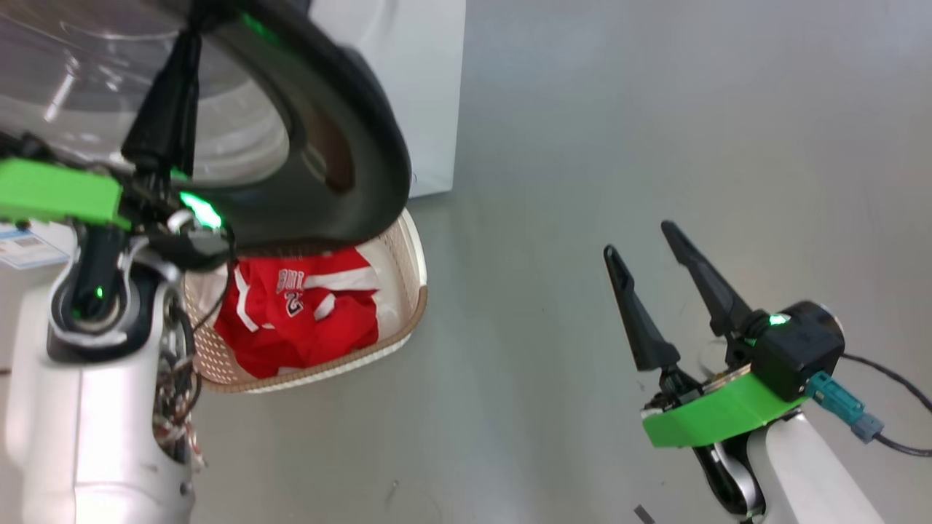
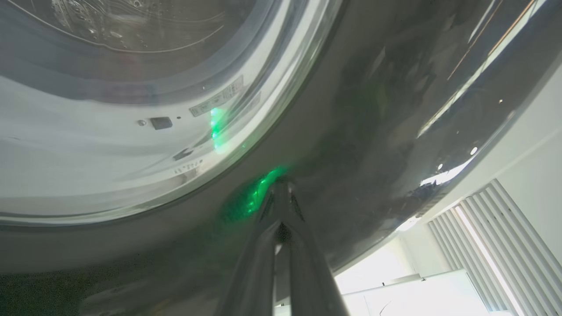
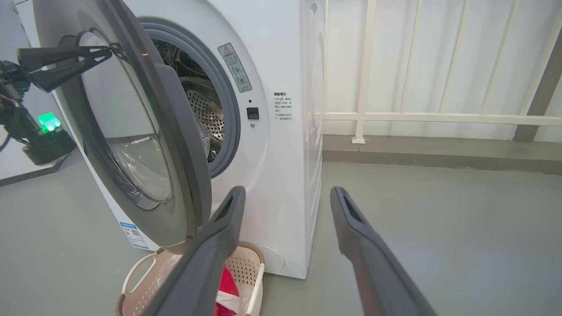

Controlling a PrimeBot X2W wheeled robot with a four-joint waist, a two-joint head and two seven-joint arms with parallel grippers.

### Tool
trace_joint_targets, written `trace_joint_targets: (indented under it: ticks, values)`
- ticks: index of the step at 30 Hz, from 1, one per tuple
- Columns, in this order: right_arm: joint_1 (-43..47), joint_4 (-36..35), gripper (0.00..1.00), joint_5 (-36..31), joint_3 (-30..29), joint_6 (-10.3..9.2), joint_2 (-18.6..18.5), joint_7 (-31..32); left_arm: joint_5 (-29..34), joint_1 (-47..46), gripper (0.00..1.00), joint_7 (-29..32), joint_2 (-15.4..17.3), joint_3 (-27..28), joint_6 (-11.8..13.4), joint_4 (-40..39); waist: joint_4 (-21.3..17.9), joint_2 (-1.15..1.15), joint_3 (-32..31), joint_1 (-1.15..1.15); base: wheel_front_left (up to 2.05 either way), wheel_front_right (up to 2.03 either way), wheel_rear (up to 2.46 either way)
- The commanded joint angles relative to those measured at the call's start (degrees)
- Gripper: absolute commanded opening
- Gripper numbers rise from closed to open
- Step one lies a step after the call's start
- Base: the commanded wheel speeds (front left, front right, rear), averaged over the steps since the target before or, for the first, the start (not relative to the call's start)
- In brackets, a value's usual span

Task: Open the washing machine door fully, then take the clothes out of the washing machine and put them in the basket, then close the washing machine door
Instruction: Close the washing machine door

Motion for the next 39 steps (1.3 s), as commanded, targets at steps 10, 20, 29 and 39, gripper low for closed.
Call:
trace_joint_targets:
  ticks: [10, 20, 29, 39]
  values:
    - [-2.62, -1.49, 1.00, -0.34, 0.84, 0.34, 0.12, -0.36, -0.04, -7.65, 0.00, -1.70, 1.14, -0.36, -2.97, 3.18, -1.18, 0.00, 3.09, 0.00, 0.00, 0.00, 0.00]
    - [-3.32, -1.62, 1.00, -0.31, 1.10, 0.34, 0.12, -0.36, 0.52, -11.82, 0.00, -2.32, 2.24, 0.40, -4.31, 6.46, -2.47, 0.00, 4.58, 0.00, 0.00, 0.00, 0.00]
    - [-3.49, -1.22, 1.00, -0.59, 0.74, 0.34, 0.12, -0.36, 0.50, -12.79, 0.00, -2.20, 2.63, 0.82, -5.41, 9.59, -3.12, 0.00, 4.37, 0.00, 0.00, 0.00, 0.00]
    - [-2.26, -0.28, 1.00, -1.52, 0.37, 0.34, 0.12, -0.36, 0.00, -7.01, 1.00, -0.72, 2.34, 0.18, -4.83, 10.66, -1.21, 0.00, 0.40, 0.00, 0.00, 0.00, 0.00]
